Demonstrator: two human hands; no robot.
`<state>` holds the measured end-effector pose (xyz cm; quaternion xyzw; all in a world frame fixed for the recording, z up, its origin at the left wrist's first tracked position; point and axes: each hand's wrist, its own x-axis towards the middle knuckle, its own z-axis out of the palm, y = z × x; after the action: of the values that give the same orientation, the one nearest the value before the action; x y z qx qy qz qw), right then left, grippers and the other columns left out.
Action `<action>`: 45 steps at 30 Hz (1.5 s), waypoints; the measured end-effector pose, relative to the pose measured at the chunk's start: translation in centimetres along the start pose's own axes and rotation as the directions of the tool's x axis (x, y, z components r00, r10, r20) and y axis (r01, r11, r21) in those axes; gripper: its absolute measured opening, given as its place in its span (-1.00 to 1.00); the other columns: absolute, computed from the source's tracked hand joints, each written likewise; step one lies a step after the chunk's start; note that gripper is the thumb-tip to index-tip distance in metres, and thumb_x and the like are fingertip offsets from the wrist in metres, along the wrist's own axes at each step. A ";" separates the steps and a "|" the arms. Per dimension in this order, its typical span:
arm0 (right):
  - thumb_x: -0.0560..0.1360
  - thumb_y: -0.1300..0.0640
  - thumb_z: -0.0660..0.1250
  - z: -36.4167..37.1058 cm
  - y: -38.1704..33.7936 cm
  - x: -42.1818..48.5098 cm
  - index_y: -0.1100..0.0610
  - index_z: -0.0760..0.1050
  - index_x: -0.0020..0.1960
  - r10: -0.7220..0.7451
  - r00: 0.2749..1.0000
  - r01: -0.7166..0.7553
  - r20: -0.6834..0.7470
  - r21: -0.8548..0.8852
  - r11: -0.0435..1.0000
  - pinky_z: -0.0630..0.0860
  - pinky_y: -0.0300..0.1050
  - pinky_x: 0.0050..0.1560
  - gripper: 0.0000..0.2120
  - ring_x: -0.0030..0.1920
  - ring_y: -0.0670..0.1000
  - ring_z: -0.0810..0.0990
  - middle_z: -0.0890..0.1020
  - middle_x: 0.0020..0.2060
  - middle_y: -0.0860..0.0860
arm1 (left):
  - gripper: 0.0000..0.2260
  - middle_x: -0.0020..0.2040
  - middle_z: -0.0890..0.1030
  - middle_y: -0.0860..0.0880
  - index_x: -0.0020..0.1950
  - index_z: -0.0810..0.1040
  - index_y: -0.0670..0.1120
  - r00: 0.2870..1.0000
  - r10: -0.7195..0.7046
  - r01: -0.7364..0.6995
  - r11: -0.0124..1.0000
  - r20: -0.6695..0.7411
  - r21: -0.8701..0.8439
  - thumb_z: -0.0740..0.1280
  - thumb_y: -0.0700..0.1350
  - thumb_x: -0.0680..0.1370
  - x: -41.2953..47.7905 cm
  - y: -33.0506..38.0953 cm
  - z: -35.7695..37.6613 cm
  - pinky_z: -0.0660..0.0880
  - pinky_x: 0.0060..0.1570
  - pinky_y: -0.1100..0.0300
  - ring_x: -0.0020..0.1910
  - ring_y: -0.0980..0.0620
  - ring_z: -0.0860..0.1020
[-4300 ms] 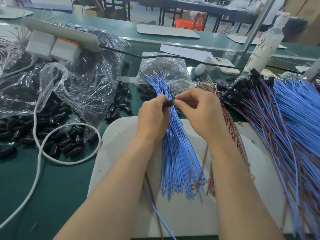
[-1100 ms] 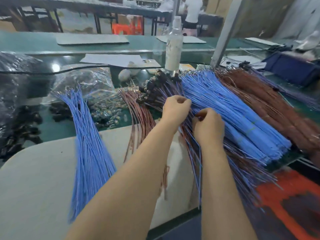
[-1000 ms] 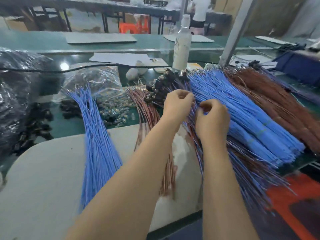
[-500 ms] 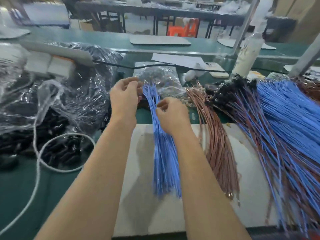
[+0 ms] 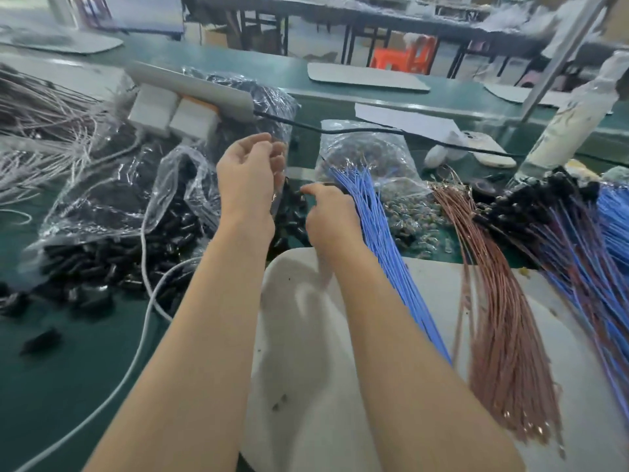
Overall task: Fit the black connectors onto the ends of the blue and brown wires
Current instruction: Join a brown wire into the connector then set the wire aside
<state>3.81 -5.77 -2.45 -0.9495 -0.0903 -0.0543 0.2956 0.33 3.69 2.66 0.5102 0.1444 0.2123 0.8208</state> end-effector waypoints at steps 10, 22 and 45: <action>0.54 0.20 0.15 0.2 -0.8 0.7 0.00 0.53 0.23 0.126 0.992 -0.126 0.005 0.036 0.991 0.35 0.03 0.22 -0.67 0.23 0.16 0.40 0.56 0.19 0.07 | -0.88 -0.17 0.62 0.03 0.00 0.47 -0.05 0.999 -0.032 0.032 0.999 -0.006 0.030 0.22 -0.25 0.56 0.5 -1.4 1.0 0.48 -0.25 0.34 -0.23 0.16 0.55; 0.43 0.28 0.38 -8.8 6.9 -4.4 0.07 0.45 -0.11 0.029 0.976 0.050 -0.214 0.356 0.933 0.53 -0.21 -0.02 -0.84 -0.13 -0.03 0.61 0.61 -0.21 -0.06 | -0.86 -0.19 0.61 -0.11 -0.06 0.51 -0.18 0.919 -0.292 0.209 0.930 0.264 0.303 0.35 -0.10 0.55 -4.5 -7.8 6.7 0.53 -0.35 0.33 -0.32 0.10 0.59; 0.54 0.09 0.34 -7.8 9.0 -5.5 0.16 0.62 -0.18 0.284 0.953 -0.295 0.104 0.523 0.800 0.40 -0.21 -0.43 -0.81 -0.50 -0.07 0.44 0.62 -0.32 0.11 | -0.96 -0.19 0.57 -0.04 -0.01 0.48 -0.18 0.950 -0.275 0.282 0.959 0.146 -0.023 0.31 -0.26 0.56 -3.7 -8.5 4.3 0.55 -0.23 0.36 -0.27 0.14 0.55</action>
<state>-0.14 -18.27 -1.93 -0.8329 0.0412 0.0285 0.5511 0.72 -4.78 -3.03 0.4803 0.1515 0.0608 0.8618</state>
